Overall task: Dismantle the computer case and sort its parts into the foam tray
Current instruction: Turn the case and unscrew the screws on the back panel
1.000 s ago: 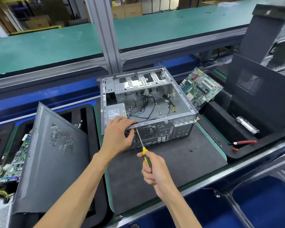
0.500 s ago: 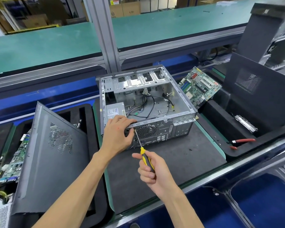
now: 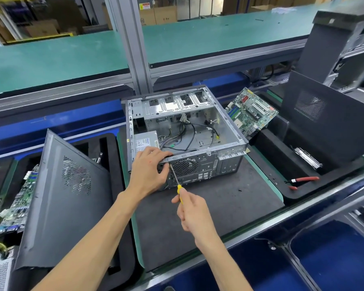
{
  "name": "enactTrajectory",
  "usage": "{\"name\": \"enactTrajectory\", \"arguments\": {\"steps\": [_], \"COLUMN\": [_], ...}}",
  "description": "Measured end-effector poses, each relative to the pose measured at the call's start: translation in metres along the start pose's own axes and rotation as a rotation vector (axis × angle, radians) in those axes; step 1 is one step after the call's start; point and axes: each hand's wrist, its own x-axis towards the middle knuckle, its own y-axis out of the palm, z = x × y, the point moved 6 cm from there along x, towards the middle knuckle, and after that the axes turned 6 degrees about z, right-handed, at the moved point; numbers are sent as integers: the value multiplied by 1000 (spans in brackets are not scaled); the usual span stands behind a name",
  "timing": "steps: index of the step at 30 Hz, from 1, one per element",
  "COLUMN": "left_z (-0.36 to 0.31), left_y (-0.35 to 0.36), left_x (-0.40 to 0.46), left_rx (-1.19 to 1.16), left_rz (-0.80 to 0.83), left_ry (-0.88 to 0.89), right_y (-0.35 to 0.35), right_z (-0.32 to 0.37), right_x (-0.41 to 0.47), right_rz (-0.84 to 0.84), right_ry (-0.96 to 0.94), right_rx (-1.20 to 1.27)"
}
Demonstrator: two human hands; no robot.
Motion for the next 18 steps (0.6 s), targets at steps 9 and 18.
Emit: {"name": "enactTrajectory", "arguments": {"steps": [9, 18], "left_z": [3, 3], "left_y": [1, 0], "left_x": [2, 2], "left_rx": [-30, -54], "left_rz": [37, 44], "left_ry": [-15, 0], "right_y": [25, 14], "right_z": [-2, 0], "right_x": [-13, -3], "right_rz": [471, 303], "right_ry": [334, 218], "right_rx": [1160, 668]}}
